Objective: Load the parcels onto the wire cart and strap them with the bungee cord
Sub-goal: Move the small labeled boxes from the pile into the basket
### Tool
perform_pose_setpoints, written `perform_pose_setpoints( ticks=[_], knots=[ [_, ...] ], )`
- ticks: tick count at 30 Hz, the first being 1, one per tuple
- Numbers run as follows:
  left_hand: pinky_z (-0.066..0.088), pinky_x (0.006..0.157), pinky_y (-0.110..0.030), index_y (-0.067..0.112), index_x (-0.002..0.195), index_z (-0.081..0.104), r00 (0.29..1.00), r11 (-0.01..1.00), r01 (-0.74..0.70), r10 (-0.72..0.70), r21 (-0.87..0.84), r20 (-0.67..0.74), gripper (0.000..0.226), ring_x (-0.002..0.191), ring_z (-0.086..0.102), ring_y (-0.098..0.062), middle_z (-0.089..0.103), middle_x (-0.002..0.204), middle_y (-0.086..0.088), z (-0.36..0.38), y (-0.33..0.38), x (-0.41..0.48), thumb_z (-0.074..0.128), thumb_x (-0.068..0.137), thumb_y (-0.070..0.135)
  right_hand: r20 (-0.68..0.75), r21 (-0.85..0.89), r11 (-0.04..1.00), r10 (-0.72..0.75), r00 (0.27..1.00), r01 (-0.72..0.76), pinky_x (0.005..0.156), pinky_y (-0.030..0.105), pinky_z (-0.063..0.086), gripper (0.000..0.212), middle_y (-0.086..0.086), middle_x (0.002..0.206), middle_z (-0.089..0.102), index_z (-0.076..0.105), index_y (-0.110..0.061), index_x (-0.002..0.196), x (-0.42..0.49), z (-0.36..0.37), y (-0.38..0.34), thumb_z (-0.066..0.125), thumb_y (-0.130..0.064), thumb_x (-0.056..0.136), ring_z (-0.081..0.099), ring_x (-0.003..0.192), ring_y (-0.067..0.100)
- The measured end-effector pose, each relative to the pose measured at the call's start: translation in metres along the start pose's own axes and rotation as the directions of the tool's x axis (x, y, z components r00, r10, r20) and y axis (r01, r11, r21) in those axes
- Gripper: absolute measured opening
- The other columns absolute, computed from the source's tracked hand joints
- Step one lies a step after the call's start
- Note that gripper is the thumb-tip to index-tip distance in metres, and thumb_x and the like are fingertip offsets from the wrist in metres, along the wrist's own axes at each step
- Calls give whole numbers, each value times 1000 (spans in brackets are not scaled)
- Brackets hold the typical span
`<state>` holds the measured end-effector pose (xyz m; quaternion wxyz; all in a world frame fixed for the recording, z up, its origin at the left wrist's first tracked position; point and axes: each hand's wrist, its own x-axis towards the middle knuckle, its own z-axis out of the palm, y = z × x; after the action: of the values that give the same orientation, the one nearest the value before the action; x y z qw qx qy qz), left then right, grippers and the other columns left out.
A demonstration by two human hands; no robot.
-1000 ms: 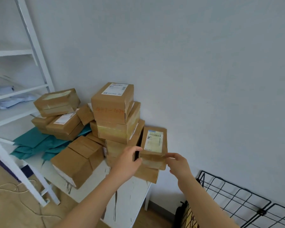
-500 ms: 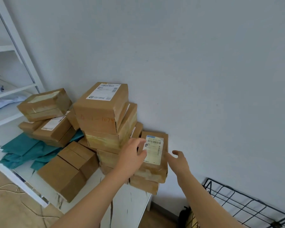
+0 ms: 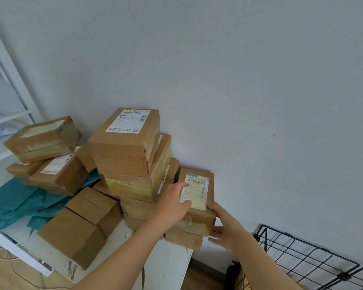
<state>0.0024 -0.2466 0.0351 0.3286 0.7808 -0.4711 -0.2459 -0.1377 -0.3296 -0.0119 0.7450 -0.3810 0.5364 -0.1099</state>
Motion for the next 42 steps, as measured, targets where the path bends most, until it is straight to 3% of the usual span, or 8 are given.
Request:
perform_pose_setpoints(
  ticks=[5,9,14,18,22,27,35,42],
  knots=[
    [31,100,-23,24,140,35,999,996,-5,2,-86,-33,52,132,36,-11,36,146,6,-8,0,-4,55,92,24,-32,33,995,-91,995,92,103,43,42,29,15,108,62,56,-22,101,-17,-6,-4,66,-41,82,60,102,28],
    [33,102,-28,22,143,31,999,961,50,-53,-272,-3,59,131,38,-13,38,146,4,-11,5,-10,58,91,31,-63,98,983,-147,987,152,104,43,42,24,16,106,61,57,-22,99,-39,-17,-1,64,-38,83,59,100,28],
    [34,104,-36,22,146,25,978,876,183,-116,-446,173,70,129,41,-19,38,147,1,-8,9,-29,57,88,45,-61,177,963,-193,979,201,99,42,46,41,18,117,60,56,-20,116,-67,-24,24,66,-39,81,58,109,29],
    [35,106,-40,26,140,34,932,800,295,-121,-523,341,66,113,52,-15,56,130,3,5,3,-46,58,85,51,-84,211,954,-201,976,215,98,42,48,38,18,116,61,59,-18,114,-93,-24,54,67,-36,81,59,109,30],
    [47,86,-32,24,131,42,907,776,316,-78,-545,415,53,99,60,-14,63,110,5,27,-4,-68,62,85,42,-164,267,939,-176,971,215,97,41,48,36,15,114,61,57,-17,114,-116,-28,90,66,-31,82,60,105,28],
    [47,68,-24,19,132,41,888,764,308,-17,-567,460,54,87,61,-8,64,97,7,55,-2,-96,66,85,29,-252,350,906,-152,956,237,106,46,41,30,15,117,59,59,-17,113,-143,-39,133,64,-26,85,57,109,29],
    [44,60,-24,21,139,34,837,752,325,55,-574,545,61,82,59,-7,62,92,9,86,20,-127,64,86,26,-372,363,881,-161,914,303,91,40,48,28,10,97,69,61,-15,112,-186,-67,161,63,-25,87,61,93,26],
    [45,61,-24,22,130,38,800,752,311,122,-581,587,49,84,60,-7,63,94,9,118,48,-137,62,88,22,-436,365,873,-146,888,323,102,47,45,29,12,100,70,63,-13,110,-203,-105,164,67,-25,84,63,96,27]
  ],
)
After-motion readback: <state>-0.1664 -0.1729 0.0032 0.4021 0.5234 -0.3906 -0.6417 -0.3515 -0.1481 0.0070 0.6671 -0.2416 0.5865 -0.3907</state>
